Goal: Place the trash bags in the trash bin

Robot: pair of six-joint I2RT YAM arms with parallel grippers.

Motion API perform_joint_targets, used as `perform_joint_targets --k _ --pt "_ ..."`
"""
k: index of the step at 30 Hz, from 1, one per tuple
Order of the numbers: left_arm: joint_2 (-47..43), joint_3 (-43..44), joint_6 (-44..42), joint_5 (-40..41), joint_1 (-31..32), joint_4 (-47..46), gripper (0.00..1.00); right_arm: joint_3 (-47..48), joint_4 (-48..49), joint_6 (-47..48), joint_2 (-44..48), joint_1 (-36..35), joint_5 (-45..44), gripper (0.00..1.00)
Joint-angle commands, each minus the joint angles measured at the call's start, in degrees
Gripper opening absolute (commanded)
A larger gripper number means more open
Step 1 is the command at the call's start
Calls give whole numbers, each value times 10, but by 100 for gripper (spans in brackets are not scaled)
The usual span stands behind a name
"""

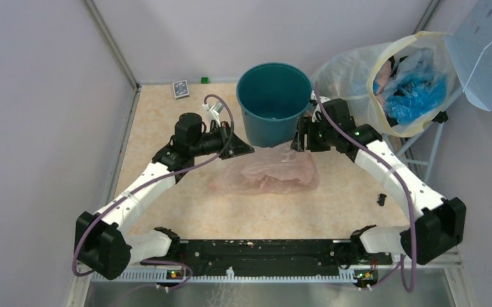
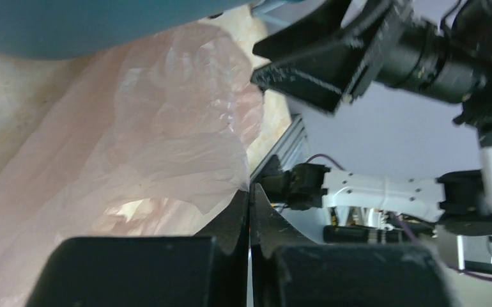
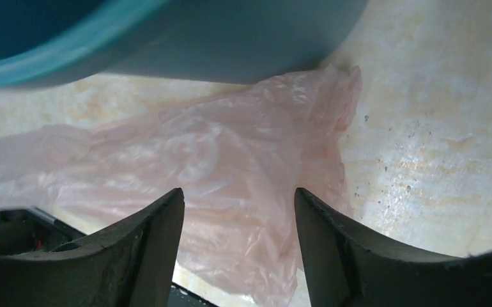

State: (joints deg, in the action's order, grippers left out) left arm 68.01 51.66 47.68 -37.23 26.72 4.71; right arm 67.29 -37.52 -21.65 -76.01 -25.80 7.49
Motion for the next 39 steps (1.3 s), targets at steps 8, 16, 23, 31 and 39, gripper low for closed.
perform_joint_targets --k 8,16,23,31,39 --pt "-49 21 152 52 10 -43 0 82 -34 46 132 -153 -100 69" --pt "-44 31 201 102 55 -59 0 56 64 45 136 -292 -158 73" --pt "-38 56 234 128 59 -36 0 29 149 57 114 -349 -192 77" --pt "-58 -14 357 150 59 -76 0 -12 116 -5 122 -370 -254 76" --pt "-57 -32 411 150 62 -103 0 -56 152 -50 110 -410 -309 82"
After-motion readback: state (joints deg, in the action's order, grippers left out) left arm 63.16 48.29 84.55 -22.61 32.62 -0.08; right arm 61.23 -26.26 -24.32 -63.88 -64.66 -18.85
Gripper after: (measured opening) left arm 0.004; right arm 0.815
